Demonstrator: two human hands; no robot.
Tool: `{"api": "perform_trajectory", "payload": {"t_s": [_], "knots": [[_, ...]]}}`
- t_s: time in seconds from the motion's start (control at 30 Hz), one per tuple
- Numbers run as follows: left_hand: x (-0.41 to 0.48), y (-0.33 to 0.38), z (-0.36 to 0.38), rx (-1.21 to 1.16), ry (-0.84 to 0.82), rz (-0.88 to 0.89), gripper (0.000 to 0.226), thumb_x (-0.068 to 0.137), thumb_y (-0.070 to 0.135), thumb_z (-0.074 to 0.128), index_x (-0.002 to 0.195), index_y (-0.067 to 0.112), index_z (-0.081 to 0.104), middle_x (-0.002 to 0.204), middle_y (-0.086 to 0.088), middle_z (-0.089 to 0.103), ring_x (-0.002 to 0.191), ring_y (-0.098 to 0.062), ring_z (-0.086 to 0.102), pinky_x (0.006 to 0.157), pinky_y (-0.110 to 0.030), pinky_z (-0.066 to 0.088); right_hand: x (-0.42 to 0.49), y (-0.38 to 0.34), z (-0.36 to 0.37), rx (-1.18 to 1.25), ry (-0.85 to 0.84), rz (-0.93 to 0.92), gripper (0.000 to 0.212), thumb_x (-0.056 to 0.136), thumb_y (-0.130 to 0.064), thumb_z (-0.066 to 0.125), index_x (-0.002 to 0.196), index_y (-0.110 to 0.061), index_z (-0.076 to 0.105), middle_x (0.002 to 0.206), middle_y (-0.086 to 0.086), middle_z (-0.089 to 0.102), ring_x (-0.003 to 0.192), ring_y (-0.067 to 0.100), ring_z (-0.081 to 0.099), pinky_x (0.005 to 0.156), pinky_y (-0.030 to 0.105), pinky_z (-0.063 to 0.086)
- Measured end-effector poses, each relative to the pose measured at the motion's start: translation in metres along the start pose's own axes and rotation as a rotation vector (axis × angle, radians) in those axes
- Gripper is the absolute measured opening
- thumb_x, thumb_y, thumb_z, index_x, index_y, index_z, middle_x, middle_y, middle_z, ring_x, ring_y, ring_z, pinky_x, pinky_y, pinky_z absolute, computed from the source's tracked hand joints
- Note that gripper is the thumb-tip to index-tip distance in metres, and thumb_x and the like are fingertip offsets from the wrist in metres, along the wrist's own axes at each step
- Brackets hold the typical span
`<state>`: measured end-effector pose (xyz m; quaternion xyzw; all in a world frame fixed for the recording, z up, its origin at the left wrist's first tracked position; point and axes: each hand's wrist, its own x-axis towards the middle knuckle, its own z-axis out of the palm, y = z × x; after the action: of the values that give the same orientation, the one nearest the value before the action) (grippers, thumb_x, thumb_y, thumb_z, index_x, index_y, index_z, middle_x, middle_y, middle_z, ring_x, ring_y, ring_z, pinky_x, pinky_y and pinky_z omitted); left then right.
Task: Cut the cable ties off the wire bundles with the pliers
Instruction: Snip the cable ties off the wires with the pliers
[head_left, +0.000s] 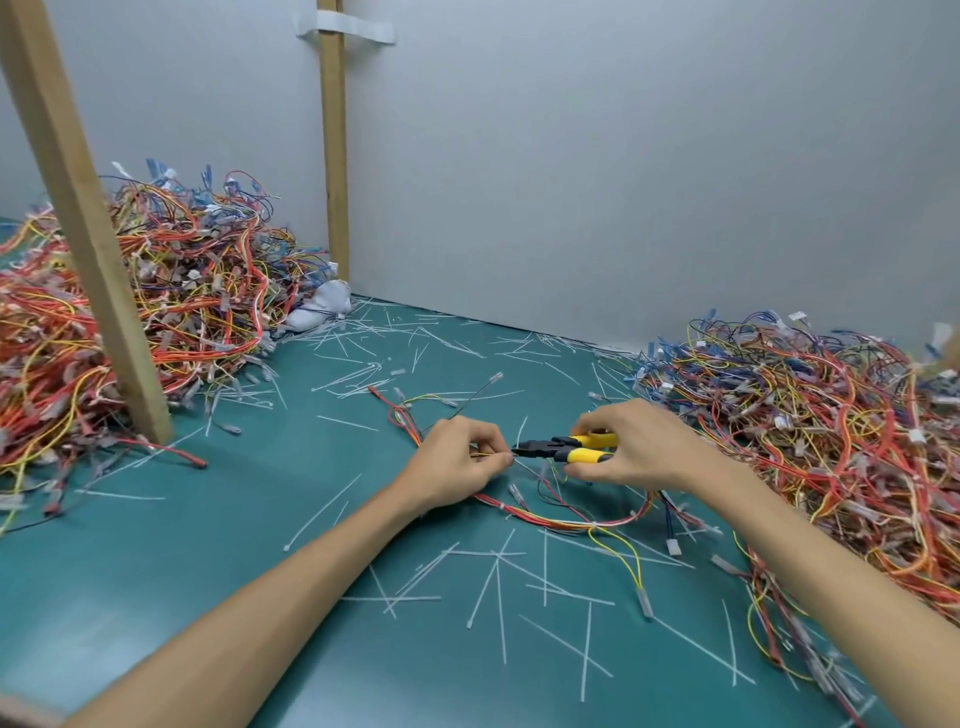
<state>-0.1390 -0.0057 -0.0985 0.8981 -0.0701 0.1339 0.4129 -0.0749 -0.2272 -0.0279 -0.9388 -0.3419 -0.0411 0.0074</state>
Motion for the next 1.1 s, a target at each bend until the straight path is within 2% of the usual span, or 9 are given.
{"api": "perform_trajectory", "payload": {"t_s": [0.1, 0.23, 0.4, 0.53, 0.67, 0.77, 0.87, 0.97, 1.1], "knots": [[0.000, 0.000, 0.001, 0.023, -0.006, 0.015, 0.015, 0.085, 0.022, 0.068, 0.071, 0.026, 0.066, 0.065, 0.006, 0.066, 0.057, 0.001, 0.054, 0.060, -0.012, 0.041, -0.002, -0.001, 0.007, 0.025, 0.001, 0.008, 0.042, 0.077, -0.065, 0.063, 0.103, -0.033, 0.067, 0.092, -0.009, 0.067, 0.088, 0.017, 0.059, 0.071, 0.032, 0.050], [-0.001, -0.001, 0.002, 0.049, 0.012, 0.018, 0.013, 0.086, 0.023, 0.066, 0.073, 0.026, 0.068, 0.066, 0.008, 0.065, 0.065, -0.011, 0.057, 0.067, -0.025, 0.047, -0.005, 0.000, 0.010, 0.045, 0.018, 0.046, 0.040, 0.078, -0.067, 0.062, 0.097, -0.033, 0.069, 0.081, -0.005, 0.066, 0.081, 0.020, 0.058, 0.069, 0.032, 0.049], [0.001, -0.001, -0.001, 0.163, 0.083, 0.083, 0.010, 0.086, 0.026, 0.063, 0.077, 0.025, 0.067, 0.070, 0.007, 0.065, 0.070, -0.017, 0.057, 0.068, -0.033, 0.050, -0.009, 0.001, 0.017, 0.122, 0.027, 0.089, 0.043, 0.077, -0.074, 0.055, 0.083, -0.032, 0.067, 0.071, -0.003, 0.063, 0.073, 0.019, 0.056, 0.059, 0.034, 0.043], [0.002, -0.002, -0.001, 0.185, 0.076, 0.126, 0.009, 0.086, 0.027, 0.063, 0.079, 0.025, 0.067, 0.072, 0.008, 0.065, 0.072, -0.016, 0.057, 0.068, -0.034, 0.049, -0.013, 0.003, 0.020, 0.159, 0.047, 0.085, 0.047, 0.078, -0.075, 0.053, 0.085, -0.032, 0.067, 0.074, -0.004, 0.063, 0.073, 0.018, 0.055, 0.053, 0.031, 0.034], [0.004, -0.004, -0.001, 0.174, 0.094, 0.159, 0.008, 0.087, 0.028, 0.063, 0.080, 0.025, 0.066, 0.072, 0.012, 0.063, 0.069, -0.012, 0.054, 0.064, -0.029, 0.045, -0.017, 0.004, 0.022, 0.089, 0.140, 0.074, 0.044, 0.080, -0.072, 0.054, 0.097, -0.033, 0.067, 0.087, -0.008, 0.066, 0.085, 0.018, 0.058, 0.057, 0.029, 0.038], [0.004, -0.005, 0.000, 0.178, 0.120, 0.179, 0.007, 0.086, 0.028, 0.063, 0.079, 0.026, 0.065, 0.070, 0.015, 0.061, 0.065, -0.008, 0.049, 0.060, -0.026, 0.038, -0.023, 0.001, 0.029, 0.061, 0.190, 0.085, 0.044, 0.082, -0.073, 0.049, 0.092, -0.033, 0.065, 0.080, -0.009, 0.065, 0.079, 0.017, 0.057, 0.054, 0.027, 0.033], [0.001, -0.006, 0.000, 0.227, 0.121, 0.220, 0.007, 0.085, 0.030, 0.061, 0.079, 0.026, 0.063, 0.069, 0.016, 0.058, 0.066, -0.008, 0.049, 0.060, -0.026, 0.040, -0.026, -0.001, 0.034, 0.124, 0.107, 0.089, 0.057, 0.083, -0.076, 0.043, 0.074, -0.023, 0.060, 0.061, 0.000, 0.058, 0.063, 0.019, 0.051, 0.051, 0.032, 0.032], [-0.001, -0.005, 0.000, 0.261, 0.109, 0.230, 0.008, 0.085, 0.033, 0.060, 0.081, 0.026, 0.062, 0.072, 0.015, 0.060, 0.069, -0.010, 0.053, 0.062, -0.027, 0.042, -0.023, 0.001, 0.026, 0.288, -0.046, 0.091, 0.061, 0.086, -0.069, 0.049, 0.067, -0.012, 0.059, 0.058, 0.008, 0.060, 0.058, 0.023, 0.054, 0.057, 0.039, 0.044], [0.001, -0.003, -0.002, 0.140, 0.030, 0.118, 0.011, 0.088, 0.037, 0.061, 0.078, 0.034, 0.066, 0.067, 0.017, 0.058, 0.057, -0.004, 0.047, 0.055, -0.025, 0.034, -0.021, 0.001, 0.022, 0.387, -0.108, 0.111, 0.053, 0.086, -0.066, 0.053, 0.065, -0.019, 0.063, 0.058, 0.001, 0.065, 0.052, 0.013, 0.058, 0.061, 0.038, 0.051]]}}
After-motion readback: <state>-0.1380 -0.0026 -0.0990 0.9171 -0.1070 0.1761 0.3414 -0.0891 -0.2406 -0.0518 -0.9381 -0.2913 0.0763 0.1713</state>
